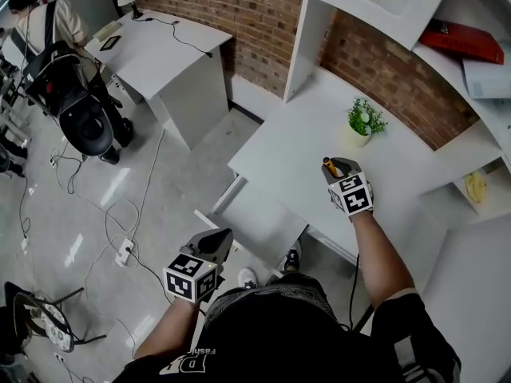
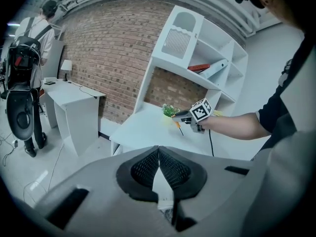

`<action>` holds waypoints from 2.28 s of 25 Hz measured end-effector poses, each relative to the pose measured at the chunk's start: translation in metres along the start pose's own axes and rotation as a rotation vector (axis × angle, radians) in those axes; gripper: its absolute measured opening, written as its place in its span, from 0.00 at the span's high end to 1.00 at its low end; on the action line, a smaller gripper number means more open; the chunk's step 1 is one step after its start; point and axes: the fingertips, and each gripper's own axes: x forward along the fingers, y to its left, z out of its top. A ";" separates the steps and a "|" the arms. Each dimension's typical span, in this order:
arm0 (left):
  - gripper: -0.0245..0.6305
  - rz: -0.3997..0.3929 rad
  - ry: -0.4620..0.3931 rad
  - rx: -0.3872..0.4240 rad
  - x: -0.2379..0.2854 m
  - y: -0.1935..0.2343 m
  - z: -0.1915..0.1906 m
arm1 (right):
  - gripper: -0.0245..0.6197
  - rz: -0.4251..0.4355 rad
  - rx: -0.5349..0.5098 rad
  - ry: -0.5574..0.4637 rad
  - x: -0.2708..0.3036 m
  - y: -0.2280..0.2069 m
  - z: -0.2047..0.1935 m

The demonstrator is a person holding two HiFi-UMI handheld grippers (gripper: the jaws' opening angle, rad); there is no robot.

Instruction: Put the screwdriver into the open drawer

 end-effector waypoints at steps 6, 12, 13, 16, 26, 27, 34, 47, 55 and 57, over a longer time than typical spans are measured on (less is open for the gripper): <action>0.93 -0.036 0.004 0.019 -0.005 -0.003 -0.005 | 0.79 0.003 0.129 -0.022 -0.022 0.024 -0.013; 0.93 -0.056 -0.001 0.030 -0.011 -0.005 -0.006 | 0.79 0.020 0.212 -0.035 -0.039 0.050 -0.022; 0.93 -0.058 -0.002 0.031 -0.012 -0.004 -0.007 | 0.79 0.024 0.223 -0.037 -0.040 0.055 -0.023; 0.93 -0.061 0.000 0.028 -0.014 -0.003 -0.010 | 0.79 0.048 0.255 -0.045 -0.043 0.070 -0.024; 0.93 -0.047 0.014 0.001 -0.017 0.005 -0.029 | 0.79 0.207 0.422 -0.022 -0.024 0.131 -0.038; 0.93 -0.041 0.012 -0.003 -0.017 0.007 -0.031 | 0.79 0.225 0.420 -0.018 -0.021 0.139 -0.039; 0.93 0.011 0.006 -0.045 -0.020 0.015 -0.045 | 0.79 0.348 0.388 0.046 0.010 0.190 -0.047; 0.93 0.144 0.052 -0.133 -0.028 0.043 -0.087 | 0.79 0.461 0.205 0.251 0.092 0.261 -0.091; 0.93 0.213 0.083 -0.193 -0.041 0.052 -0.114 | 0.79 0.484 0.108 0.374 0.145 0.293 -0.131; 0.93 0.229 0.087 -0.210 -0.041 0.055 -0.118 | 0.79 0.479 0.076 0.402 0.158 0.294 -0.141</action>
